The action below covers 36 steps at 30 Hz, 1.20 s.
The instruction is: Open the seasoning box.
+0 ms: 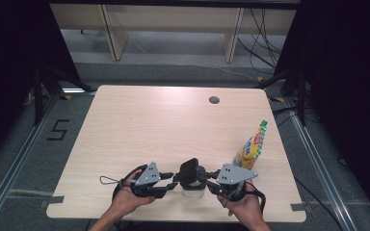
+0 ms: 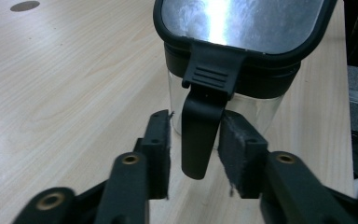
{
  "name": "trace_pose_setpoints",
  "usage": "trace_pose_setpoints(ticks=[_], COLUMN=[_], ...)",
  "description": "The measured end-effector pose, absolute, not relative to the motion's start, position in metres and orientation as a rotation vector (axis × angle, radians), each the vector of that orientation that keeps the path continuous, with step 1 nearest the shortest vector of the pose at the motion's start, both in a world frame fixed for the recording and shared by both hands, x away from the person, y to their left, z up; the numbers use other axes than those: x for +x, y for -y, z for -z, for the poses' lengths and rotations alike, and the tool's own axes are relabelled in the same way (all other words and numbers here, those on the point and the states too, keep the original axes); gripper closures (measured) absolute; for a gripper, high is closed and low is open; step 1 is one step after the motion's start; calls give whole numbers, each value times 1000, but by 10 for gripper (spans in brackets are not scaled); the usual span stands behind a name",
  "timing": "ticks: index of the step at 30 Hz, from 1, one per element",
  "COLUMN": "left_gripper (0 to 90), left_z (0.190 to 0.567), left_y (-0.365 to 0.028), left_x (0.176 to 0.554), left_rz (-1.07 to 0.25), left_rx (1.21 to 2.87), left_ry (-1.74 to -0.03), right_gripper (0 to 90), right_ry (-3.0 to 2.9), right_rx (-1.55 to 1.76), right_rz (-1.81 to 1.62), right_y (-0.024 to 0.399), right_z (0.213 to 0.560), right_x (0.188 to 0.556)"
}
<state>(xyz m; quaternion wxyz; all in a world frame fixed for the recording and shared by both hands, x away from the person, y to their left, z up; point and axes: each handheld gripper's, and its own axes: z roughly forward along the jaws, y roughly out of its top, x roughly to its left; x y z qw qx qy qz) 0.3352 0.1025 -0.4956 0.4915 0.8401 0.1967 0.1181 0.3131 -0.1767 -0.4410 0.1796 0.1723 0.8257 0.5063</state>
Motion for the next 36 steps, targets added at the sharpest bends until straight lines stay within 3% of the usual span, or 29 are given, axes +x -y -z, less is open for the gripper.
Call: trace_pose_setpoints(ticks=[3,6,33,36], left_gripper=[707,716,719,676], left_z=[496,495,494,494], left_y=[-101,-101,-101,-101], left_x=[334,334,331,330], left_rz=[-290,-304,-326,-314], left_rx=[2040,2052,2067,2064], left_ry=[-456,-444,-446,-455], right_gripper=[849,849,841,814], right_ry=[-2330,-2337,-2394,-2383], right_rx=[482,470,417,429], right_rz=[-1443,-1451,-1464,-1473], right_y=[171,166,124,128], right_z=[441,440,440,440], right_x=[314,316,329,328])
